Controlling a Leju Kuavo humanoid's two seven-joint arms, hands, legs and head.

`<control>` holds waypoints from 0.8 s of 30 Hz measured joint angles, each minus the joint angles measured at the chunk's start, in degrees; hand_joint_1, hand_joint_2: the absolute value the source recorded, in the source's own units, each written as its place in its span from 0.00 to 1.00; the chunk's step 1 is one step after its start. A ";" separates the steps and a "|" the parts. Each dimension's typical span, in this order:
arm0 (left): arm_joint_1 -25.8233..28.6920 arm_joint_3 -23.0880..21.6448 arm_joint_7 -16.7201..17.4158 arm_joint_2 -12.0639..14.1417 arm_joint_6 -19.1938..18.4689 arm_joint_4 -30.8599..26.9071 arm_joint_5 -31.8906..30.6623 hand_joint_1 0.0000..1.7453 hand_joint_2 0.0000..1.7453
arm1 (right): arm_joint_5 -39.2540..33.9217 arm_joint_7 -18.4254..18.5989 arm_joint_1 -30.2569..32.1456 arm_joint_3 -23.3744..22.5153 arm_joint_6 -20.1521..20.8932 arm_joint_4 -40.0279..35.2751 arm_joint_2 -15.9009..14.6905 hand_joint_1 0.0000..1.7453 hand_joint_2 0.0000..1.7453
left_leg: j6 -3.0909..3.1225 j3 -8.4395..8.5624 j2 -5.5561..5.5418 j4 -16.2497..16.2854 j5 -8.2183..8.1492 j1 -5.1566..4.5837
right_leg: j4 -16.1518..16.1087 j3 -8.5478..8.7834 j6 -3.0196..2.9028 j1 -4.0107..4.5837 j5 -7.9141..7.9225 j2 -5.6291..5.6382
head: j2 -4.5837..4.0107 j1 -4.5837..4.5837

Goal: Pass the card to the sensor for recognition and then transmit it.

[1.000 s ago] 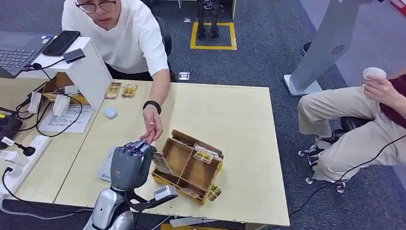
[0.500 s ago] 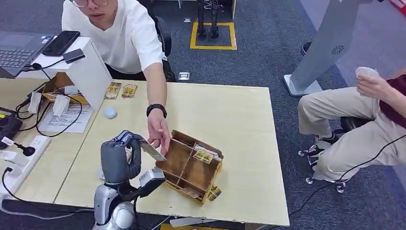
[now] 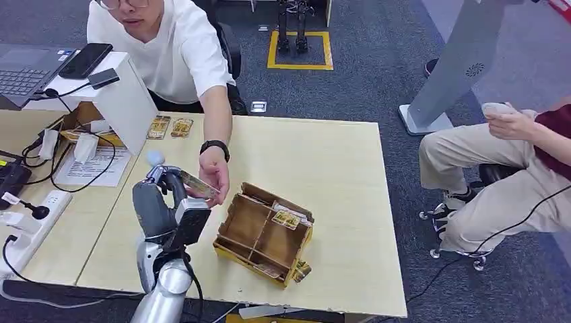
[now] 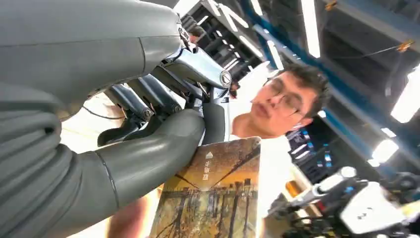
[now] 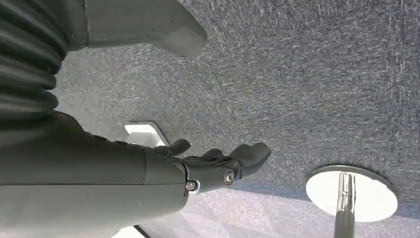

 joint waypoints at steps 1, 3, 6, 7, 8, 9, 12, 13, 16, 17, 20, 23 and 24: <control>-0.34 0.46 0.70 -0.13 0.02 0.68 -0.87 1.00 1.00 | 0.04 0.20 -0.01 -0.04 0.00 0.00 0.00 0.00 1.00 | 0.00 0.00 0.00 0.00 0.00 0.00 | 0.00 0.00 0.00 0.00 0.00 0.00 | 0.00 -0.02; -0.86 1.29 1.74 -0.37 0.04 1.81 -2.77 1.00 1.00 | 0.20 0.33 -0.08 -0.07 0.00 0.00 0.00 0.00 1.00 | 0.00 0.00 0.00 0.00 0.00 0.00 | 0.00 0.00 0.00 0.00 0.00 0.00 | 0.02 0.00; -1.30 2.27 2.90 -0.85 0.04 3.67 -4.97 1.00 1.00 | 0.35 0.37 -0.19 -0.13 0.00 0.00 0.00 0.00 1.00 | 0.00 0.00 0.00 0.00 0.00 0.00 | 0.00 0.00 0.00 0.00 0.00 0.00 | 0.00 0.00; -1.41 2.60 2.95 -0.96 0.04 4.21 -5.42 1.00 1.00 | 0.35 0.37 -0.23 -0.13 0.00 0.00 0.00 0.00 1.00 | 0.00 0.00 0.00 0.00 0.00 0.00 | 0.00 0.00 0.00 0.00 0.00 0.00 | 0.00 0.00; -1.52 2.93 3.19 -1.09 0.04 4.70 -5.74 1.00 1.00 | 0.35 0.37 -0.25 -0.13 0.00 0.00 0.00 0.00 1.00 | 0.00 -0.01 0.00 0.00 0.00 0.00 | 0.00 0.00 0.00 0.00 0.00 0.00 | 0.02 0.00; -1.58 3.12 3.39 -1.18 0.04 5.07 -5.94 1.00 1.00 | 0.35 0.37 -0.26 -0.13 0.00 0.00 0.00 0.00 1.00 | 0.00 0.00 0.00 0.00 0.00 0.00 | 0.00 0.00 0.00 0.00 0.00 0.00 | 0.00 0.00; -1.62 3.36 3.54 -1.23 0.07 5.94 -6.34 1.00 1.00 | 0.35 0.37 -0.28 -0.13 0.00 0.00 0.00 0.00 1.00 | 0.00 0.00 0.00 0.00 0.00 0.00 | 0.00 0.00 0.00 0.00 0.00 0.00 | 0.02 0.00; -1.63 3.45 3.73 -1.25 0.07 6.22 -6.57 1.00 1.00 | 0.35 0.37 -0.28 -0.13 0.00 0.00 0.00 0.00 1.00 | 0.00 -0.01 0.00 0.00 0.00 0.00 | 0.00 -0.01 0.00 0.00 0.00 0.00 | 0.00 0.00; -1.68 3.69 3.89 -1.49 0.07 6.84 -6.97 0.00 1.00 | 0.35 0.37 -0.28 -0.13 0.00 0.00 0.00 0.00 1.00 | 0.00 -0.01 0.00 0.00 0.00 0.00 | 0.00 -0.01 0.00 0.00 0.00 0.00 | 0.00 0.00; -1.68 3.89 3.89 -1.66 0.07 7.01 -7.10 0.00 1.00 | 0.37 0.39 -0.28 -0.13 -0.02 0.00 0.00 0.00 1.00 | 0.00 -0.01 0.00 0.00 0.00 0.00 | 0.00 -0.01 0.00 0.00 0.00 0.00 | 0.02 0.00; -1.72 4.06 3.52 -1.79 0.07 7.39 -6.25 0.00 1.00 | 0.52 0.46 -0.29 -0.17 0.00 0.00 0.00 0.00 1.00 | 0.00 -0.01 0.00 0.00 0.00 0.00 | 0.00 -0.01 0.00 0.00 0.00 0.00 | 0.00 0.00; -1.69 4.46 1.16 -2.08 0.07 7.45 -4.61 0.00 1.00 | 0.59 0.94 -0.29 -0.20 0.00 0.00 0.00 0.00 1.00 | 0.00 -0.01 0.00 0.00 0.00 0.00 | 0.00 0.00 0.00 0.00 0.00 0.00 | 0.02 0.00; -1.67 4.52 0.48 -2.10 0.07 7.45 -4.15 0.00 1.00 | 0.63 0.96 -0.29 -0.22 -0.02 0.00 0.00 0.00 1.00 | 0.00 -0.01 0.00 0.00 0.00 0.00 | 0.00 -0.01 0.00 0.00 0.00 0.00 | 0.02 0.00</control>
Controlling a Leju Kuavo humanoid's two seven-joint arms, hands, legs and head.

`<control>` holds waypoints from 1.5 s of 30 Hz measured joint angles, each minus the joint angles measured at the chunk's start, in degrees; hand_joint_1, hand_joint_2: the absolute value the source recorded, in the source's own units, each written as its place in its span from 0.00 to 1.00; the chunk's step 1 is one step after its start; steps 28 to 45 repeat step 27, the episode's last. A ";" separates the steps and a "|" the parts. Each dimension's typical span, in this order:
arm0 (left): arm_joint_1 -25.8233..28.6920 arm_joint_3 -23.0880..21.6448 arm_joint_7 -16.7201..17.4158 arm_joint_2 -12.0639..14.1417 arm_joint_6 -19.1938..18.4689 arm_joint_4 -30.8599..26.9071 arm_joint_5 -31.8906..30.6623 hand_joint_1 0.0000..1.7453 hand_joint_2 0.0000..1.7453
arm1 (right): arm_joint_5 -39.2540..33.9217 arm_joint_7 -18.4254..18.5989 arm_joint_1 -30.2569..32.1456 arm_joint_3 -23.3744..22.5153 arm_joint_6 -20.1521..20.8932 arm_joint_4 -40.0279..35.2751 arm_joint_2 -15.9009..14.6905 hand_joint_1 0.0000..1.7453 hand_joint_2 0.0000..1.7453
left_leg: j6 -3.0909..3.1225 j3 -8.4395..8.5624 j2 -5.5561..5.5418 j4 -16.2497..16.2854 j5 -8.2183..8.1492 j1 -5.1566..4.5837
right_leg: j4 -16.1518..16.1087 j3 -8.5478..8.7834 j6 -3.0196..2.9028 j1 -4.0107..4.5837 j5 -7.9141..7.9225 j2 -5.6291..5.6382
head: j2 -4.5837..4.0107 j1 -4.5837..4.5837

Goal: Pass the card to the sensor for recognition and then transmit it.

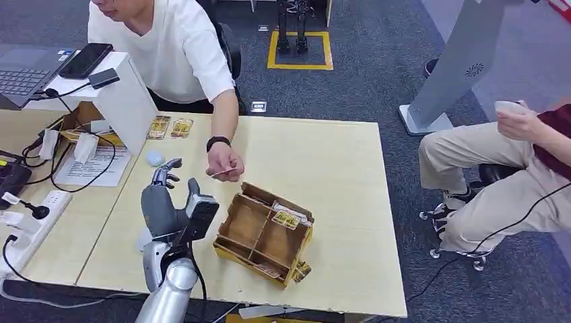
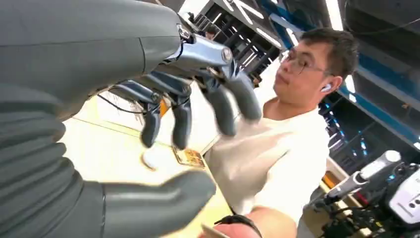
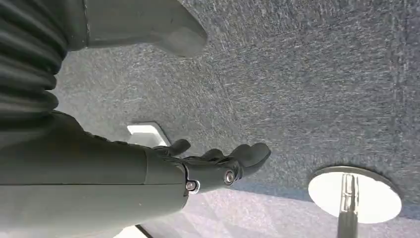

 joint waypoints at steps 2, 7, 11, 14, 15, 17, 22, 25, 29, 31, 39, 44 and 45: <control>0.03 0.13 -1.29 -0.04 0.00 0.00 0.87 0.00 1.00 | 0.04 0.00 0.00 0.00 0.00 0.00 0.00 0.00 1.00 | 0.00 0.00 0.00 0.00 0.00 0.00 | 0.00 0.00 0.00 0.00 0.00 0.00 | 0.00 0.00; 0.18 0.50 -5.35 -0.24 0.02 -0.52 6.05 0.00 1.00 | -0.59 -0.09 0.08 -0.92 0.02 0.00 0.00 0.00 1.00 | 0.00 0.00 0.00 0.00 0.00 0.00 | 0.00 0.00 0.00 0.00 0.00 -0.01 | 0.00 0.00; 0.24 0.55 -6.51 -0.28 0.02 -0.90 8.62 0.00 1.00 | -0.61 -0.11 0.18 -1.47 0.02 0.00 0.00 0.00 1.00 | 0.00 0.00 0.00 0.00 0.00 0.00 | 0.00 0.00 0.00 0.00 0.00 0.01 | 0.00 0.00; 0.41 0.55 -7.93 -0.33 0.02 -2.01 13.16 0.00 1.00 | -0.55 -0.18 0.37 -2.40 0.02 0.00 0.00 0.00 1.00 | 0.00 -0.01 0.00 0.00 0.00 0.00 | 0.00 0.00 0.00 0.00 0.00 0.00 | -0.02 0.00; 0.56 0.55 -8.15 -0.28 0.02 -2.67 12.78 0.00 1.00 | -0.33 -0.15 0.45 -2.54 0.02 0.00 0.00 0.00 1.00 | 0.00 -0.01 0.00 0.00 0.00 0.00 | 0.00 0.00 0.00 0.00 0.00 0.00 | -0.02 -0.02; 0.86 0.52 -8.72 -0.31 0.04 -4.41 12.02 0.00 1.00 | -0.11 0.00 0.54 -2.71 0.00 0.00 -0.02 0.00 1.00 | 0.00 0.00 0.01 0.00 0.00 0.00 | 0.00 0.00 0.00 0.00 0.00 0.01 | -0.02 -0.02; 1.98 0.48 -10.79 -0.28 0.04 -8.35 13.25 0.00 1.00 | 0.44 0.37 0.89 -2.80 0.00 0.02 -0.28 0.00 1.00 | 0.00 -0.02 0.00 0.00 0.00 0.00 | 0.00 0.00 0.00 0.00 0.00 0.01 | -0.02 -0.02; 3.86 0.02 -13.07 -0.04 0.11 -12.34 17.39 0.00 1.00 | 0.48 0.57 1.41 -2.80 0.00 0.02 -0.81 0.00 1.00 | 0.01 -0.03 -0.01 0.00 -0.01 0.00 | -0.01 -0.01 0.00 0.00 -0.01 -0.01 | 0.00 0.00; 5.02 -0.30 -13.48 0.07 0.20 -14.27 18.14 0.00 1.00 | 0.48 0.61 1.72 -2.80 0.00 0.02 -1.09 0.00 1.00 | 0.02 -0.04 -0.03 0.00 -0.02 0.00 | -0.01 -0.01 0.00 0.00 -0.01 -0.02 | -0.02 -0.02; 5.02 -0.30 -13.48 0.07 0.20 -14.27 18.14 0.00 1.00 | 0.48 0.61 1.72 -2.80 0.00 0.02 -1.09 0.00 1.00 | 0.02 -0.04 -0.03 0.00 -0.02 0.00 | -0.01 -0.01 0.00 0.00 -0.01 -0.02 | -0.02 -0.02; 5.02 -0.30 -13.48 0.07 0.20 -14.27 18.14 0.00 1.00 | 0.48 0.61 1.72 -2.80 0.00 0.02 -1.09 0.00 1.00 | 0.02 -0.04 -0.03 0.00 -0.02 0.00 | -0.01 -0.01 0.00 0.00 -0.01 -0.02 | -0.02 -0.02; 5.02 -0.30 -13.48 0.07 0.20 -14.27 18.14 0.00 1.00 | 0.48 0.61 1.72 -2.80 0.00 0.02 -1.09 0.00 1.00 | 0.02 -0.04 -0.03 0.00 -0.02 0.00 | -0.01 -0.01 0.00 0.00 -0.01 -0.02 | -0.02 -0.02; 5.02 -0.30 -13.48 0.07 0.20 -14.27 18.14 0.00 1.00 | 0.48 0.61 1.72 -2.80 0.00 0.02 -1.09 0.00 1.00 | 0.02 -0.04 -0.03 0.00 -0.02 0.00 | -0.01 -0.01 0.00 0.00 -0.01 -0.02 | -0.02 -0.02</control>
